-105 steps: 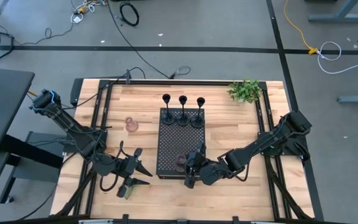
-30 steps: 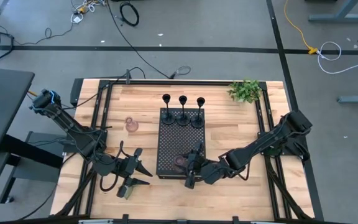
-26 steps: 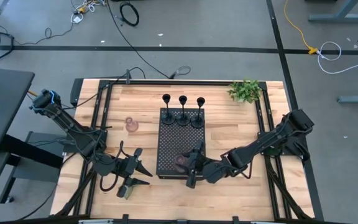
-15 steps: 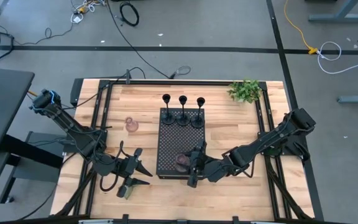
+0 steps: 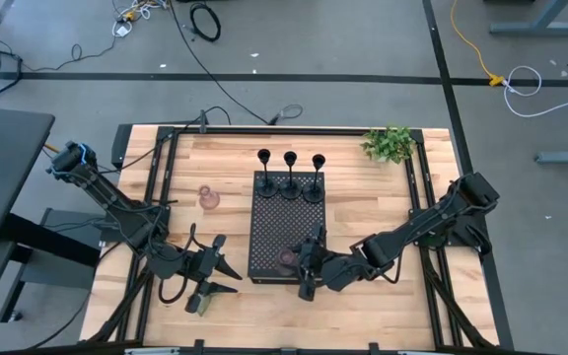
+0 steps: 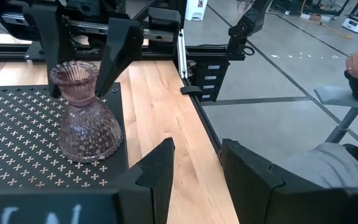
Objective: Pick & Place candle stick holders
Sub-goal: Put the bottom pink candle holder on the shelf
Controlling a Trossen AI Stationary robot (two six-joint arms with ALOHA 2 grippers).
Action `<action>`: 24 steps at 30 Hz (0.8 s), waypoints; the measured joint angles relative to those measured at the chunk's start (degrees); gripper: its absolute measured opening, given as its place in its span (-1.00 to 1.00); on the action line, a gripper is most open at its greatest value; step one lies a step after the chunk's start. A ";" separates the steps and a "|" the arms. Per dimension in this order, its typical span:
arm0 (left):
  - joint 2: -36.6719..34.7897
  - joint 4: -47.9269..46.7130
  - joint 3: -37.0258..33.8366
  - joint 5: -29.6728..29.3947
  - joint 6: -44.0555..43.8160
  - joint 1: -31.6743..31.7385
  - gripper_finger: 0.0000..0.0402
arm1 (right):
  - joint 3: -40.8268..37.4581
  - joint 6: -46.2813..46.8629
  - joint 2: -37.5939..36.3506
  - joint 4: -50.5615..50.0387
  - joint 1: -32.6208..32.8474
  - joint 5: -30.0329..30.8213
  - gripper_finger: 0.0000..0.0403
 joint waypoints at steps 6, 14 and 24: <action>0.00 -0.07 0.02 0.00 -0.02 0.00 -0.31 | 0.00 -0.52 -0.74 -1.05 0.00 0.96 -0.13; 0.00 -0.11 0.02 0.00 -0.02 0.01 -0.31 | 0.04 -0.12 -2.10 -2.65 0.00 -1.98 -0.04; 0.00 -0.13 0.02 0.00 -0.04 0.02 -0.31 | 0.04 0.38 -3.65 -6.33 -0.98 -0.66 0.02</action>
